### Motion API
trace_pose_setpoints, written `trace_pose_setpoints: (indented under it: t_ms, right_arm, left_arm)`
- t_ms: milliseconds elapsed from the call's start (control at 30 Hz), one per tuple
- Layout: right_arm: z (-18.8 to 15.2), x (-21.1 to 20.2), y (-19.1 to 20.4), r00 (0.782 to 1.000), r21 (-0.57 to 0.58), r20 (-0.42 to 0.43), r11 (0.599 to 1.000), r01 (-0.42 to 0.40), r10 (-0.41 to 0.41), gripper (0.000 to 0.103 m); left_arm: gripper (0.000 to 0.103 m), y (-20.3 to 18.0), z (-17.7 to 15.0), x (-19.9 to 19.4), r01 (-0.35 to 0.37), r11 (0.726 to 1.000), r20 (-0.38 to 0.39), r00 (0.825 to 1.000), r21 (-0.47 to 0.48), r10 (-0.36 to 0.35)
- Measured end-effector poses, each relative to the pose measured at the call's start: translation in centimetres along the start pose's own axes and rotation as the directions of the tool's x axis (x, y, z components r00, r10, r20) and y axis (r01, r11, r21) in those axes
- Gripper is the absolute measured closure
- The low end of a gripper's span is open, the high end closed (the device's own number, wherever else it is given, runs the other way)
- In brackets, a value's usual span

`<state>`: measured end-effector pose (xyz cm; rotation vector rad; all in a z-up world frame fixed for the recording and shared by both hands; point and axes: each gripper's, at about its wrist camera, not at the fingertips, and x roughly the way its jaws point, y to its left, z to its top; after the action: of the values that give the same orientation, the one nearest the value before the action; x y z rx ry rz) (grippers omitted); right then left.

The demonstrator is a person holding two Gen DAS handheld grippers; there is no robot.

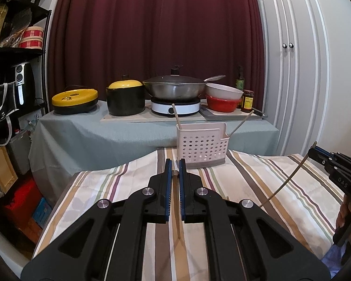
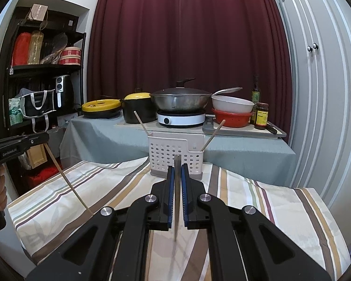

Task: Organize utensils
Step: 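Lift both chopsticks and lower them into the white holder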

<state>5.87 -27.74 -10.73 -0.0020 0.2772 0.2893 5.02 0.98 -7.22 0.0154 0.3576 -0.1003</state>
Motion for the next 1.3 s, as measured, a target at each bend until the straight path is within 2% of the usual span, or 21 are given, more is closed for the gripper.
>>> trace_pose_setpoints:
  t_ms: [333,500,633,933,1100,1300]
  right_arm:
    - [1.9,2.1,-0.3,0.999,-0.011,0.036,1.000,-0.009,0.009,0.096]
    - [4.3,3.4,-0.5,0.995,-0.035,0.096,0.999,-0.005,0.008,0.096]
    - [6.7,5.0,-1.0,0.989,-0.044,0.143,0.999,-0.018,0.024,0.096]
    - [12.4,9.3,-1.9,0.971,-0.085,0.238,0.996,-0.010,0.030,0.096]
    - [14.6,12.4,-2.6,0.965,-0.083,0.261,0.997,-0.003,0.025,0.096]
    - [15.8,15.8,-3.7,0.964,-0.077,0.265,0.997,-0.007,0.027,0.096]
  left_arm:
    - [0.097,-0.2,2.5,2.0,-0.005,1.000,0.037,0.999,-0.013,0.005]
    - [0.097,-0.7,4.8,3.2,-0.001,1.000,0.078,0.997,-0.006,0.001]
    - [0.097,-1.0,7.3,4.8,0.027,1.000,0.107,0.994,-0.011,-0.026]
    - [0.097,-2.2,14.1,9.6,0.031,0.999,0.206,0.978,0.010,-0.032]
    - [0.097,-2.6,18.1,13.1,0.040,0.999,0.233,0.972,-0.001,-0.039]
    - [0.097,-3.3,21.9,17.6,0.025,1.000,0.270,0.963,-0.012,-0.021]
